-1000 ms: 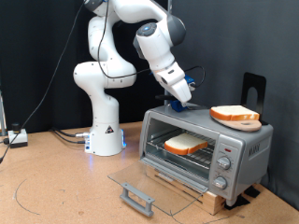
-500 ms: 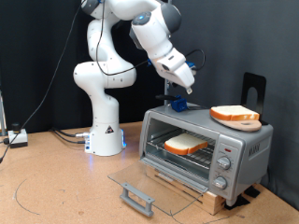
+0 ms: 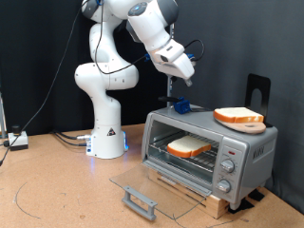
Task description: Make a piece of toast with the oven
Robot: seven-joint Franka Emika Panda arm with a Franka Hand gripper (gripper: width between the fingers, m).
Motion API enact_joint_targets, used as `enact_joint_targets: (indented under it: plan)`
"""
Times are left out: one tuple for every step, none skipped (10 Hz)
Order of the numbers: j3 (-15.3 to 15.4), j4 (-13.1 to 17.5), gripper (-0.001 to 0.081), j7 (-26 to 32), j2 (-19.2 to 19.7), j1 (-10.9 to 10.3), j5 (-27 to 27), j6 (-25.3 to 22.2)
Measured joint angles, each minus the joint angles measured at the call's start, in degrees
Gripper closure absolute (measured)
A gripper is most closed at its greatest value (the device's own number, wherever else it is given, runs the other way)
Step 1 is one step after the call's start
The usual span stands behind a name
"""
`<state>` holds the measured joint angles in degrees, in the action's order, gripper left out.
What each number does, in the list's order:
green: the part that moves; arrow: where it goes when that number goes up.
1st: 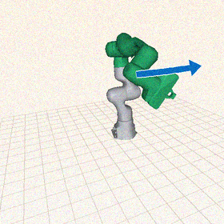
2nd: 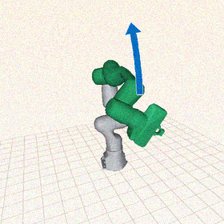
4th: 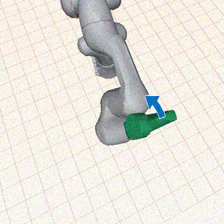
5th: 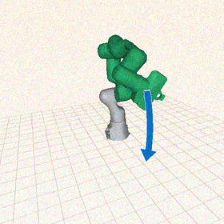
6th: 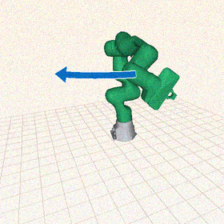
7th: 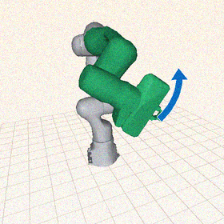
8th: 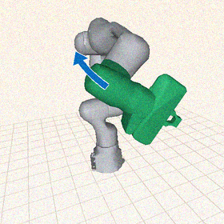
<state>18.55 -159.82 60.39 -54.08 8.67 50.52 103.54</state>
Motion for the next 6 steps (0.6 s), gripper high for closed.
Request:
enact_joint_targets:
  plan:
    - [-1.3, 0.5, -0.0003, 1.1, 0.7, 1.5, -2.0, 0.0]
    - [-2.4, 0.8, -0.0003, 2.2, 1.4, 3.1, -3.9, 0.3]
    - [-3.3, 1.0, -0.0003, 3.0, 1.9, 4.7, -5.9, 0.5]
    - [-4.2, 1.2, -0.0003, 3.6, 2.6, 6.4, -7.6, 0.5]
    - [-5.3, 1.4, -0.0003, 4.3, 3.5, 7.8, -9.0, 0.5]
    - [-6.6, 1.6, -0.0003, 5.5, 4.5, 9.1, -10.5, 0.5]
